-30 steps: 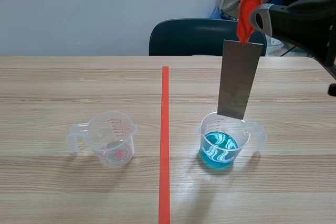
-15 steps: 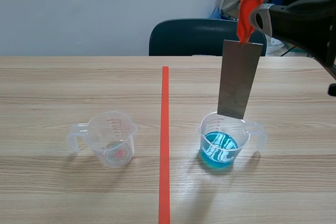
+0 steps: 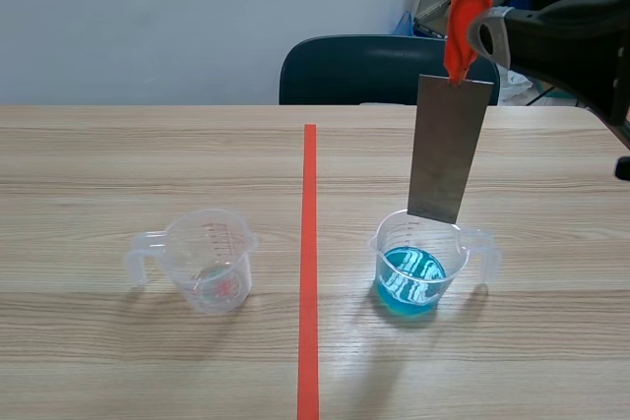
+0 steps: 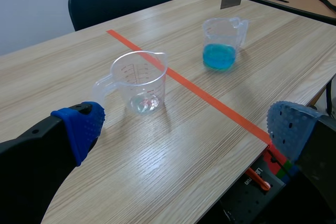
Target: Do the redox reaction experiment
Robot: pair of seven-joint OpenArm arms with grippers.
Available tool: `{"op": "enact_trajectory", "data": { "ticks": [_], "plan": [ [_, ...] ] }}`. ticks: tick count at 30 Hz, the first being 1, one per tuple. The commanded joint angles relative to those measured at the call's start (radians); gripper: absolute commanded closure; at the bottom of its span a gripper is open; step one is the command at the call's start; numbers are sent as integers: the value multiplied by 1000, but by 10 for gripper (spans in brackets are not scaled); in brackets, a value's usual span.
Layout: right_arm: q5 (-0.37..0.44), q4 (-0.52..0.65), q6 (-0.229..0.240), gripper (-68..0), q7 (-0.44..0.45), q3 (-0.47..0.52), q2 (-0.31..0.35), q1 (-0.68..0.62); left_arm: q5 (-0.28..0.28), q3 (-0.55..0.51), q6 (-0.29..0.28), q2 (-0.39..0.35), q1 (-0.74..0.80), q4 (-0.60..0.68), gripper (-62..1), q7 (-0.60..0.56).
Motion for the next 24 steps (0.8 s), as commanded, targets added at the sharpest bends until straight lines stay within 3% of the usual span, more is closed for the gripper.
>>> {"op": "enact_trajectory", "data": {
  "ticks": [1,18,24],
  "plan": [
    [17,7,-3,-6,18,2,2,14,-10,-2,-2,3,-3,15,-623,-13],
    [18,7,-3,-6,18,2,2,14,-10,-2,-2,2,-3,15,-613,-14],
    [18,7,-3,-6,18,2,2,14,-11,-2,-1,2,-4,15,-49,-14]
  ]
}}
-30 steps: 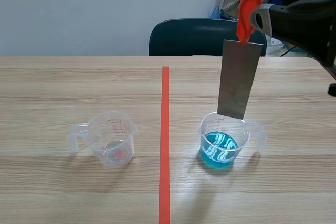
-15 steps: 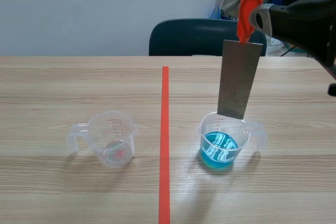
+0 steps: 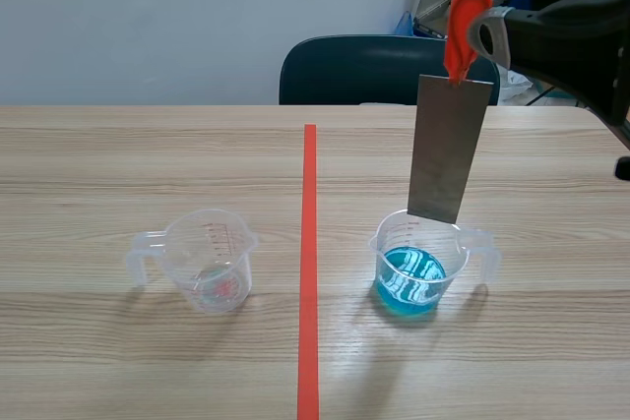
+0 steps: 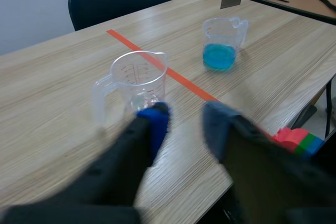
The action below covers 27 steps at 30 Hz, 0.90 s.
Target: Do the redox reaction experiment
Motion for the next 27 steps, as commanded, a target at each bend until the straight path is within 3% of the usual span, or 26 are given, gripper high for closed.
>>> {"op": "enact_trajectory", "data": {
  "ticks": [1,7,16,22,27],
  "plan": [
    [18,7,-3,-6,18,2,2,14,-10,-2,-2,2,-10,15,-13,-16],
    [18,7,-3,-6,18,2,2,14,-10,-1,-3,-4,-136,15,-17,-3],
    [18,7,-3,-6,18,2,2,14,-21,110,-37,-77,-380,15,-17,207],
    [18,7,-3,-6,18,2,2,14,-115,262,-37,-117,-526,15,-17,307],
    [18,7,-3,-6,18,2,2,14,-152,394,-36,-117,-640,15,-17,378]
  ]
}}
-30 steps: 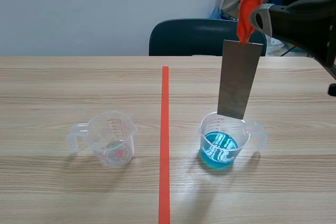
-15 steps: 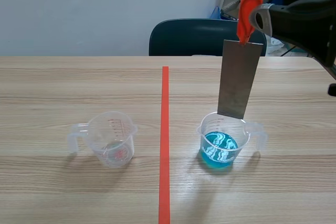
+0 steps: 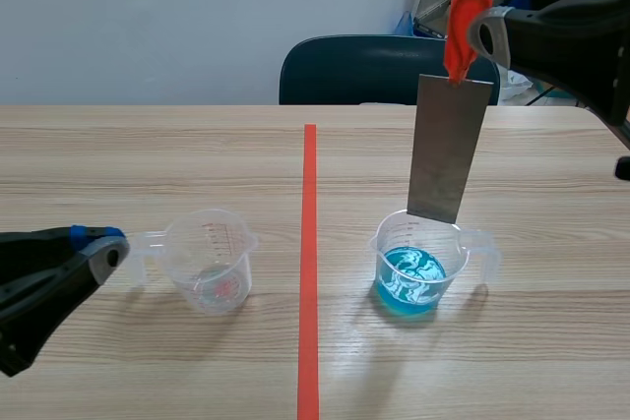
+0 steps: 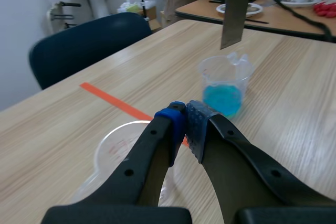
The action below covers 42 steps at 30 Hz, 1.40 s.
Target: Do the redox reaction experiment
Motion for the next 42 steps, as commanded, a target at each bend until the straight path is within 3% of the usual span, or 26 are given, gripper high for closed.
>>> {"op": "enact_trajectory", "data": {
  "ticks": [1,10,19,27,37,42],
  "plan": [
    [18,7,-3,-6,18,2,2,14,-23,28,1,5,-23,15,-17,0],
    [18,7,-3,-6,18,2,2,14,-44,220,16,13,-183,13,-17,93],
    [18,7,-3,-6,19,2,2,14,-69,356,105,73,-325,-51,-17,153],
    [18,7,-3,-6,19,2,2,14,-148,476,156,143,-446,-170,-17,176],
    [18,7,-3,-6,19,2,2,14,-166,565,175,212,-562,-268,-17,186],
    [18,7,-3,-6,19,2,2,14,-202,584,193,235,-589,-268,-17,206]
  ]
}}
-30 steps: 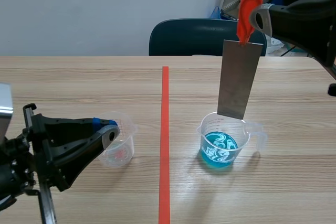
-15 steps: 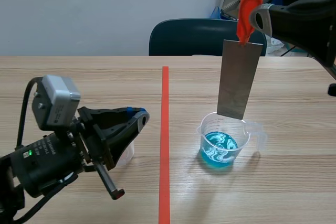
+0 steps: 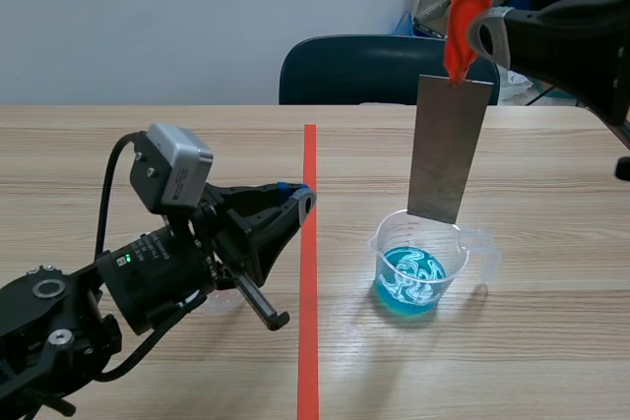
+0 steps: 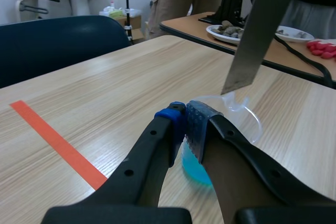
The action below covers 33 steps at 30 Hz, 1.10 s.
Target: Do the redox reaction experiment
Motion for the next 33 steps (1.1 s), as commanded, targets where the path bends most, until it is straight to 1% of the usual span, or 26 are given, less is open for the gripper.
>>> {"op": "enact_trajectory", "data": {
  "ticks": [1,9,14,19,21,24,26,33],
  "plan": [
    [18,7,-3,-6,19,2,2,14,-13,10,-5,11,-8,23,-16,-7],
    [18,7,-3,-6,19,2,2,14,-11,44,-7,42,-12,23,-17,1],
    [18,7,-3,-6,19,2,2,14,4,65,-6,76,-12,23,-17,9],
    [18,7,-3,-6,18,2,2,14,8,87,-6,114,-12,23,-17,53],
    [18,7,-3,-6,19,2,2,14,8,97,-5,123,-12,23,-17,53],
    [18,7,-3,-6,19,2,2,14,31,107,-3,137,-12,23,-17,53],
    [18,7,-3,-6,19,2,2,14,38,108,10,145,-11,23,-17,55],
    [18,7,-3,-6,19,2,2,14,37,108,67,150,-12,23,-17,61]
  ]
}}
